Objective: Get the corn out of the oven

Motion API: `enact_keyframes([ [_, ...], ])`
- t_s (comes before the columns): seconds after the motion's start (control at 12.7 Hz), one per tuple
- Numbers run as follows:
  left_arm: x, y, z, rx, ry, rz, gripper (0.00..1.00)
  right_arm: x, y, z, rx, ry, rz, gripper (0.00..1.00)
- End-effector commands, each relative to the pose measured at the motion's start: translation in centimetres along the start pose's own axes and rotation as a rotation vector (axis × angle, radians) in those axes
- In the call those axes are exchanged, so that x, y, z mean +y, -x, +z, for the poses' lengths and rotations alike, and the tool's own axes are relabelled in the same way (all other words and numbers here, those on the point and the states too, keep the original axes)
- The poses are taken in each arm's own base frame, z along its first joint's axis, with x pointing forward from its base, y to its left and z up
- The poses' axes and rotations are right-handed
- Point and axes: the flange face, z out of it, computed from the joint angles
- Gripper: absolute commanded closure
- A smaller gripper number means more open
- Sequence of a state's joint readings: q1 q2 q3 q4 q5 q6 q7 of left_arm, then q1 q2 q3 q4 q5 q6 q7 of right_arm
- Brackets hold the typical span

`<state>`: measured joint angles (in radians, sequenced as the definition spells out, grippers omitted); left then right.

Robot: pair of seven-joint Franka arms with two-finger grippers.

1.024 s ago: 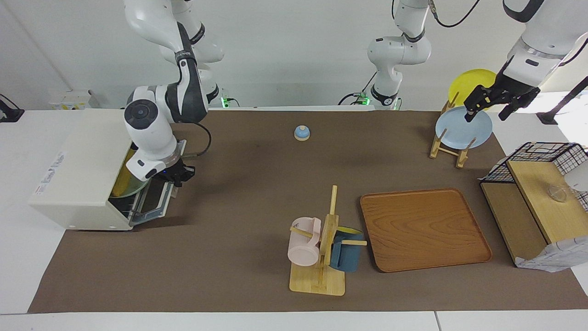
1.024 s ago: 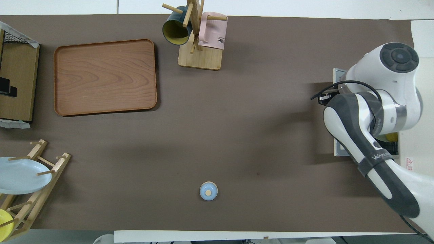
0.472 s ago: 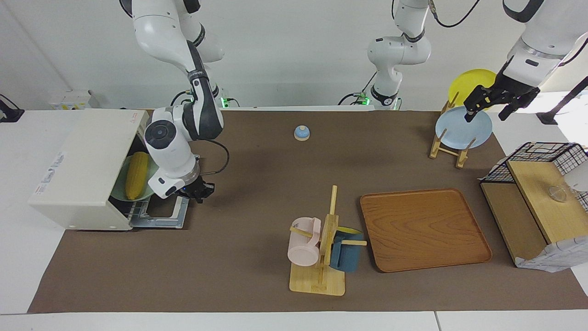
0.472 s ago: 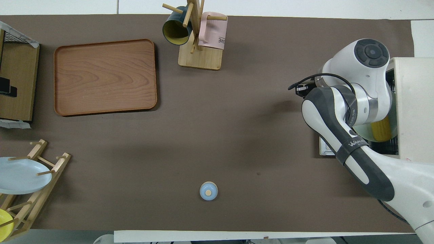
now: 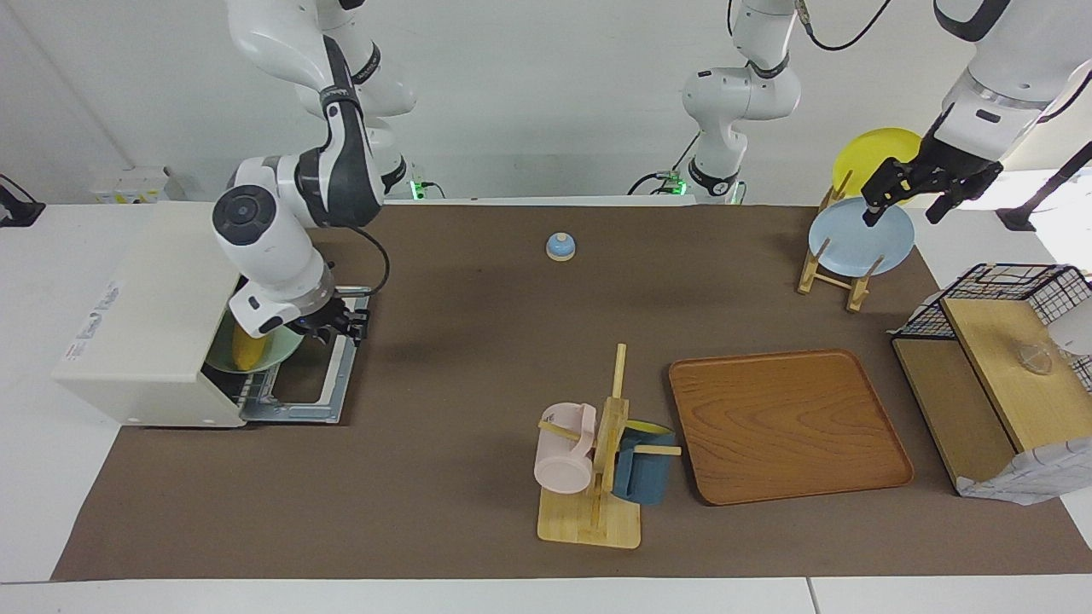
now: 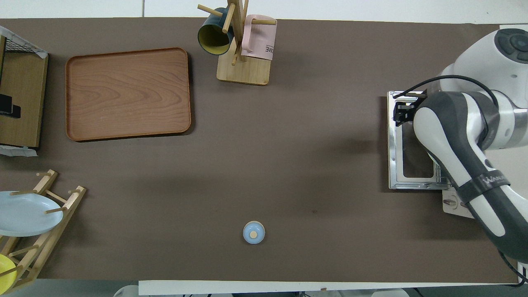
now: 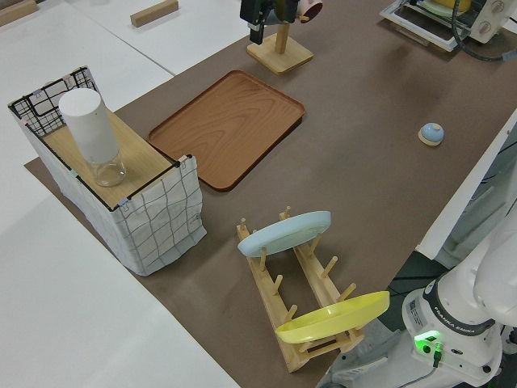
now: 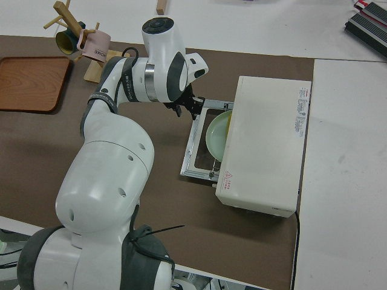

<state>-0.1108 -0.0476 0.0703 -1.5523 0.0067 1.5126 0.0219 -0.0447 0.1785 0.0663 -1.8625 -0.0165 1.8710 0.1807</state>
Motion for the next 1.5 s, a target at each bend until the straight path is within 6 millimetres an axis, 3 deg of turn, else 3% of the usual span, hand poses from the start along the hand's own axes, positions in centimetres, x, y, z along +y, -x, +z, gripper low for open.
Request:
enact_keyframes([
  [0.0, -0.2, 0.4, 0.0, -0.012, 0.011, -0.007, 0.0, 1.3, 0.8, 0.9, -0.028, -0.01, 0.009, 0.47],
  [0.24, -0.2, 0.4, 0.0, -0.012, 0.011, -0.007, 0.0, 3.2, 0.8, 1.9, 0.006, 0.034, -0.07, 0.49],
  [0.71, -0.2, 0.4, 0.0, -0.012, 0.011, -0.007, 0.0, 4.2, 1.5, 3.7, 0.029, 0.06, -0.111, 0.52],
  [0.87, -0.2, 0.4, 0.0, -0.012, 0.011, -0.007, 0.0, 4.2, 1.6, 4.4, 0.03, 0.058, -0.111, 0.6],
  [1.02, -0.2, 0.4, 0.0, -0.012, 0.011, -0.007, 0.0, 3.8, 1.6, 4.3, 0.034, 0.117, -0.152, 0.83],
  [1.1, -0.2, 0.4, 0.0, -0.012, 0.011, -0.007, 0.0, 3.9, 1.6, 4.3, 0.034, 0.147, -0.168, 0.89],
  [1.42, -0.2, 0.4, 0.0, -0.012, 0.011, -0.007, 0.0, 2.6, 1.7, 4.0, 0.029, 0.17, -0.199, 1.0],
])
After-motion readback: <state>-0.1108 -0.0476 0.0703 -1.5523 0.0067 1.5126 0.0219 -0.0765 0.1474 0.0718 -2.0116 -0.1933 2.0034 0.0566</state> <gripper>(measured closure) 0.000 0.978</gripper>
